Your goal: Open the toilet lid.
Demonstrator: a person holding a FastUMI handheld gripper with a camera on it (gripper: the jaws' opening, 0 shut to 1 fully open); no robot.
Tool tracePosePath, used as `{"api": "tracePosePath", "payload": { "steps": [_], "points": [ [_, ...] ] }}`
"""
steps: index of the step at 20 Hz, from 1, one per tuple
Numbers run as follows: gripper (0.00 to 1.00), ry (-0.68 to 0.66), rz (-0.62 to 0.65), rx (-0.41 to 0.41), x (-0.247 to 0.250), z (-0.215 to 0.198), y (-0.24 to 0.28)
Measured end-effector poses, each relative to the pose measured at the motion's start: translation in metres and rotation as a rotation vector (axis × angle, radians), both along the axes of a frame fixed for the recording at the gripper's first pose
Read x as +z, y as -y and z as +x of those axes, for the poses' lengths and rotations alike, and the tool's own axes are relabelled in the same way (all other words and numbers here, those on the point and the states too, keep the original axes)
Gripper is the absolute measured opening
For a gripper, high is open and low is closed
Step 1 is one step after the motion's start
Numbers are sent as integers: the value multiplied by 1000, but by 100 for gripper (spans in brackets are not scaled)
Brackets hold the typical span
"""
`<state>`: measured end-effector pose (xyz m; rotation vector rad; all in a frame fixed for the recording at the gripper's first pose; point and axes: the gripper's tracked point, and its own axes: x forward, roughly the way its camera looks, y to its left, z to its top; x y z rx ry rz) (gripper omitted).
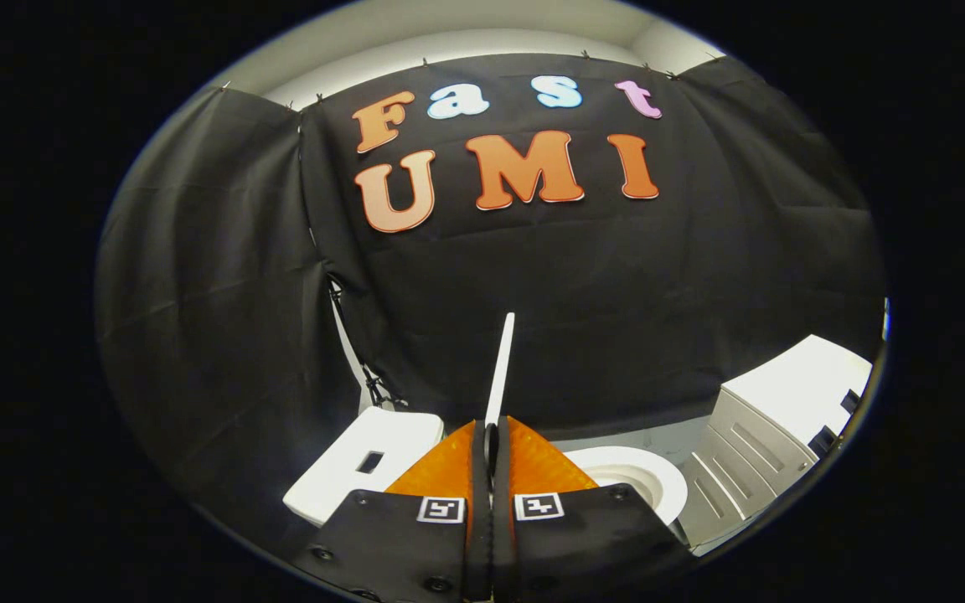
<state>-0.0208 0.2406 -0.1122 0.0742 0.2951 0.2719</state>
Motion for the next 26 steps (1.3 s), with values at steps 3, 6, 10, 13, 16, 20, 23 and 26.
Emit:
{"api": "tracePosePath", "payload": {
  "steps": [3,6,10,13,16,20,23,26],
  "points": [
    [8,9,-27,25,4,-6,-26],
    [9,22,-49,56,7,-13,-52],
    [9,39,-82,100,7,-21,-88],
    [9,46,-94,131,4,-26,-111],
    [9,50,-101,169,2,-33,-135],
    [9,51,-105,212,-3,-40,-163],
    [9,42,-93,235,-6,-47,-180],
    [9,19,-63,250,-10,-45,-195]
  ]
}}
